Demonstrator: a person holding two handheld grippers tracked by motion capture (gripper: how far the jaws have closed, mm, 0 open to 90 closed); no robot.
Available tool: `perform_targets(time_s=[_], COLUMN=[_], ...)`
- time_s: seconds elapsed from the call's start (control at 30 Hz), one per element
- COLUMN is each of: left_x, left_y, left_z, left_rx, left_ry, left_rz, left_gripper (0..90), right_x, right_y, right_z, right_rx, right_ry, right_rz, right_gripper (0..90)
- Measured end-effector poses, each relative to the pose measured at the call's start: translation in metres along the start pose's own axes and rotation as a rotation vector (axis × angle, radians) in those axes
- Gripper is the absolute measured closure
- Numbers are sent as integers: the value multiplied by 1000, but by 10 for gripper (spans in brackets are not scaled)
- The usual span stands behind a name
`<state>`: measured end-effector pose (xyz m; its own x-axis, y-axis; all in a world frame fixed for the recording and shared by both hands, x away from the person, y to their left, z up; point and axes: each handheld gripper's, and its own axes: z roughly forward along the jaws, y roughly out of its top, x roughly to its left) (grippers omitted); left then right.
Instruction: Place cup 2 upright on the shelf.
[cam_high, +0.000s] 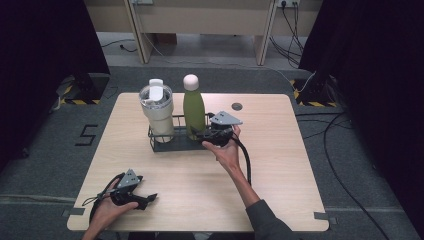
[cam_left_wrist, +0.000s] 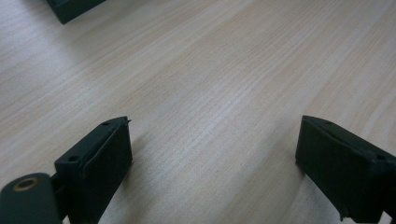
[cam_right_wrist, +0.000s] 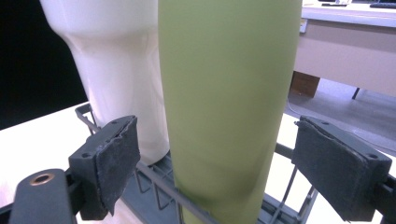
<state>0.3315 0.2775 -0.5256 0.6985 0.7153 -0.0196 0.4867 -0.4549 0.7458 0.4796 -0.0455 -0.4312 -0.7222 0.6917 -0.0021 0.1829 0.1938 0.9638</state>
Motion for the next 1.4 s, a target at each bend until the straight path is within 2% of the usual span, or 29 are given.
perform_targets(time_s=[0.33,0.9,1.4], left_x=[0,0,0], left_y=[0,0,0], left_z=[0,0,0], left_rx=[1,2,2], left_ry=[0,1,2], left_rz=[0,2,2], left_gripper=[101,100,100], right_x=[1,-3,-7], right_y=[-4,-11,-20], right_z=[-15,-43,-56], right_rx=[0,-17,-12], right_ry=[3,-5,-15], right_rz=[-12,-2,15], right_gripper=[149,148,149])
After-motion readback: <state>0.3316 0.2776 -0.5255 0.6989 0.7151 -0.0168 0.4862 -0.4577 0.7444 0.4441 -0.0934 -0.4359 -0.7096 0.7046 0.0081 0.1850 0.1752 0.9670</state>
